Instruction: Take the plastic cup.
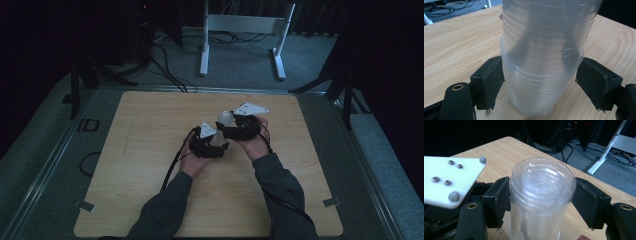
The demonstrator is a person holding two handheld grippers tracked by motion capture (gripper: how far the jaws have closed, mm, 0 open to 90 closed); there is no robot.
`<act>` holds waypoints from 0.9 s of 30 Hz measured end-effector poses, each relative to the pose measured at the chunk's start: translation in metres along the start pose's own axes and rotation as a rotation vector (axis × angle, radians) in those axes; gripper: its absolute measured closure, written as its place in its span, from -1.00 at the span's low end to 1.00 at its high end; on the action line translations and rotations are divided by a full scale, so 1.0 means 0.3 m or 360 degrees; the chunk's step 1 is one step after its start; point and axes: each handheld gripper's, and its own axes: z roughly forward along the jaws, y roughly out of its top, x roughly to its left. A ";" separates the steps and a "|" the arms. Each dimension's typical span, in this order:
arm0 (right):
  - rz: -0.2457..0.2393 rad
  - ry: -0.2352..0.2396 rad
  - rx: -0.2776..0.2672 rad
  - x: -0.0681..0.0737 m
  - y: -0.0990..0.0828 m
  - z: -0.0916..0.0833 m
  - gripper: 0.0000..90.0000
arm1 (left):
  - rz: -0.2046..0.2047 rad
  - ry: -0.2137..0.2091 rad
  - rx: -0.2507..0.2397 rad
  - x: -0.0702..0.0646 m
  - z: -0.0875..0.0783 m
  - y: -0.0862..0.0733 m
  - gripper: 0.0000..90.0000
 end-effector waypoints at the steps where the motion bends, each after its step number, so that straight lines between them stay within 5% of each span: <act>1: 0.0000 -0.0002 0.0007 0.002 0.002 0.005 -0.25 | 0.0001 -0.0001 0.0000 0.001 -0.001 0.000 -0.50; 27: 0.0025 0.0030 -0.0058 -0.010 0.059 -0.039 -0.10 | 0.0035 0.0010 -0.0035 0.006 -0.013 0.006 -0.49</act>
